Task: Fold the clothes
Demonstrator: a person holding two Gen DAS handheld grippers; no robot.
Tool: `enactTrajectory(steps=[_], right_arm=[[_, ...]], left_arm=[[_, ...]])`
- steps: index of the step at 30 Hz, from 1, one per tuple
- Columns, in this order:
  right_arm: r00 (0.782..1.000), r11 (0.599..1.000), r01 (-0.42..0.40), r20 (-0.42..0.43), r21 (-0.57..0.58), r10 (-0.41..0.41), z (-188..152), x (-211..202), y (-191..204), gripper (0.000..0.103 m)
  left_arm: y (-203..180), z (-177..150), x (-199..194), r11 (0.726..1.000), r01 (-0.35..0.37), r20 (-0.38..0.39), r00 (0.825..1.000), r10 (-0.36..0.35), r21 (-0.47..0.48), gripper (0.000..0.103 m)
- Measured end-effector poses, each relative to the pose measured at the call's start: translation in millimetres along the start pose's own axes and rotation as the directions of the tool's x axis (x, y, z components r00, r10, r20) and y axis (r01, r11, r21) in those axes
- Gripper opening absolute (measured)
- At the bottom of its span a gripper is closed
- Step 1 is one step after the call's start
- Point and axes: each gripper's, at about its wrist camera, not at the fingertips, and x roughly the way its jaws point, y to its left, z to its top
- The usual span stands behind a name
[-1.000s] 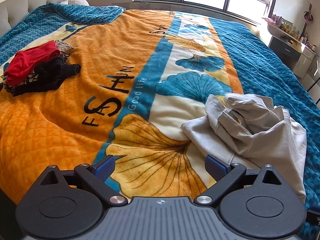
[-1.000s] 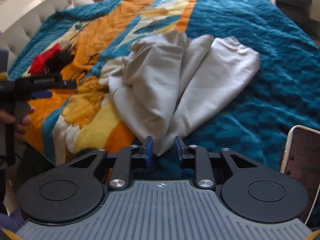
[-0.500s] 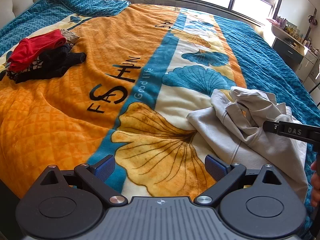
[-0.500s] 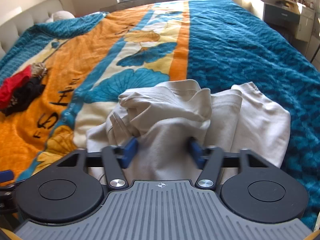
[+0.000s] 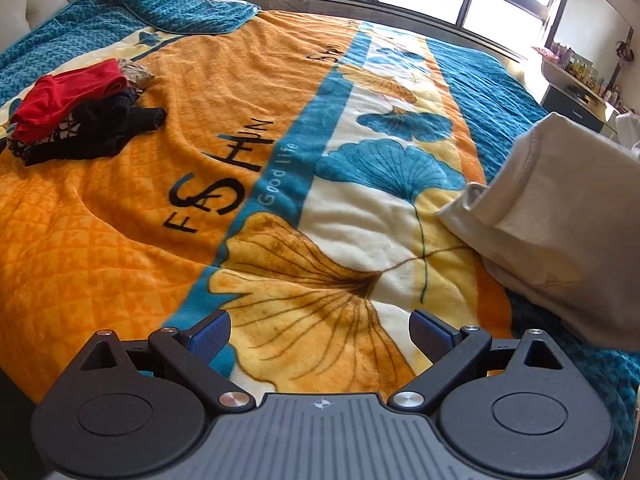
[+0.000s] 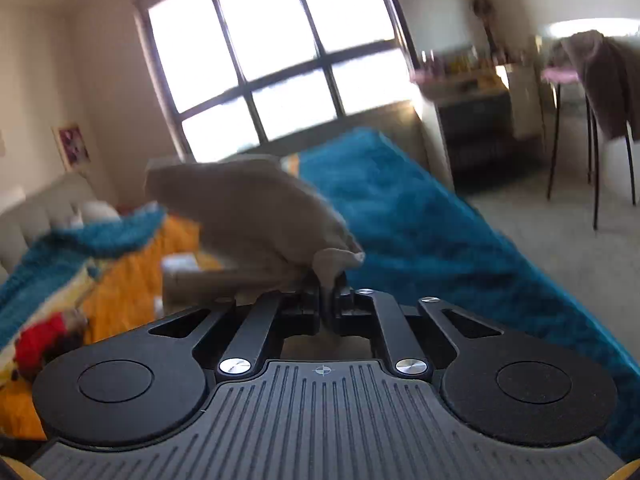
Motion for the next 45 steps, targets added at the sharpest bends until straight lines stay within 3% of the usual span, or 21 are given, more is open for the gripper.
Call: enactTrajectory(steps=[1,2,4,6,11,16,18,20,21,25,32,35,37,39,41,45], right_arm=[[0.984,0.999,0.045,-0.169,-0.024,-0.048,-10,16,-4,0.019],[0.959,0.996,0.064,-0.274,-0.059,-0.078,-23,25,-2,0.023],[0.953,1.000,0.018,-0.302,-0.016,-0.022,-37,24,-2,0.026],[0.962,1.000,-0.010,-0.271,0.020,0.015,-32,30,5,0.054],[0.976,0.991,-0.085,-0.189,0.105,0.103,-19,44,22,0.067],[0.972,0.985,-0.084,-0.206,0.150,0.114,-20,107,43,0.067],[0.950,0.957,-0.162,-0.225,0.240,0.218,-25,133,54,0.067],[0.906,0.886,-0.222,-0.250,0.408,0.342,-31,163,62,0.062],[0.901,0.872,-0.190,-0.272,0.450,0.337,-34,176,67,0.060],[0.905,0.868,0.046,-0.388,0.495,0.173,-42,221,82,0.056],[0.872,0.830,0.273,-0.490,0.486,0.000,-50,265,94,0.066],[0.866,0.822,0.322,-0.497,0.469,-0.056,-53,274,98,0.066],[0.877,0.835,0.303,-0.477,0.460,-0.055,-52,265,97,0.054],[0.888,0.847,0.282,-0.457,0.451,-0.052,-52,257,97,0.011],[0.912,0.848,0.192,-0.408,0.494,0.031,-54,233,87,0.002],[0.947,0.875,-0.034,-0.264,0.483,0.182,-61,149,70,0.001]], left_arm=[[-7,-2,1,1.000,0.007,-0.009,1.000,-0.007,0.018,0.096],[-13,-3,2,0.999,0.015,-0.015,1.000,-0.014,0.034,0.096],[-21,-4,3,0.999,0.023,-0.023,0.999,-0.022,0.047,0.096],[-28,-3,5,0.998,0.024,-0.032,0.999,-0.022,0.054,0.096],[-42,4,10,0.997,0.042,-0.026,0.999,-0.041,0.061,0.096],[-37,6,14,0.998,0.034,-0.029,0.999,-0.033,0.049,0.096],[-32,6,16,0.999,0.028,-0.034,0.999,-0.027,0.039,0.096],[-25,5,18,0.999,0.022,-0.038,0.999,-0.021,0.029,0.096],[-21,5,19,0.999,0.021,-0.040,0.999,-0.020,0.026,0.096],[-9,3,23,0.999,0.036,-0.045,0.998,-0.035,0.005,0.096],[10,-4,38,0.998,0.053,-0.081,0.995,-0.057,-0.040,0.096],[19,-8,37,0.997,0.058,-0.085,0.994,-0.062,-0.057,0.096],[22,-10,35,0.997,0.057,-0.085,0.994,-0.062,-0.058,0.096],[25,-11,31,0.997,0.056,-0.076,0.995,-0.061,-0.060,0.096],[27,-11,28,0.997,0.054,-0.066,0.996,-0.058,-0.059,0.096],[24,-7,21,0.997,0.053,-0.042,0.998,-0.055,-0.049,0.096]])
